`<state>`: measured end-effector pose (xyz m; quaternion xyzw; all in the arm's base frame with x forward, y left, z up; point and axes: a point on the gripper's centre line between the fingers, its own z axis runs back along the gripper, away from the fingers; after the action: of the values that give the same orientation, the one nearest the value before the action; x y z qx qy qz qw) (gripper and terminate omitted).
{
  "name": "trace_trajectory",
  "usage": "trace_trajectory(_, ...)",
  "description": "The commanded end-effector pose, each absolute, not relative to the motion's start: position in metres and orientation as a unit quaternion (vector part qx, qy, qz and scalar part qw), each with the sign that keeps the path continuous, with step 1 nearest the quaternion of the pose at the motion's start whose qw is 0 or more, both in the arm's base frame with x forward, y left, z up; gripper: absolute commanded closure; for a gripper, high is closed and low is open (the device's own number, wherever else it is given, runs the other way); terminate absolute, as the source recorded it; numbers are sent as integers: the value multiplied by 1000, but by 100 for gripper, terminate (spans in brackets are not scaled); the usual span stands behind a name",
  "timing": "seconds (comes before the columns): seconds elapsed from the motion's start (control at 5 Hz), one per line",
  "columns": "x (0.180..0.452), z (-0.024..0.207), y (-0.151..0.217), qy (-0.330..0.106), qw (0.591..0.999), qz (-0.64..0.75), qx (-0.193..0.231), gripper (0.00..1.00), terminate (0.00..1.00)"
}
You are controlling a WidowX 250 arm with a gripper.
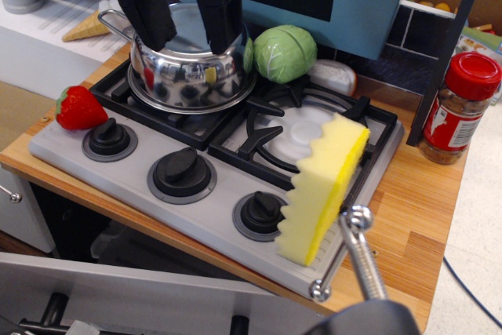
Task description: Wipe pot with sponge
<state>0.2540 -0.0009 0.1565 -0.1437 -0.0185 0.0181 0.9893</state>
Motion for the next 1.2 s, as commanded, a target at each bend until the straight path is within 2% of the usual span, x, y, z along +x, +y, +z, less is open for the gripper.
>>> trace_trajectory(0.0,254,157,-1,-19,989,18,-144,0,0)
trace_trajectory(0.4,238,163,-58,-48,989,-13,-137,0,0)
trace_trajectory(0.6,234,159,-76,-50,989,-22,-134,0,0)
trace_trajectory(1.0,245,139,-96,-57,989,1,-134,0,0)
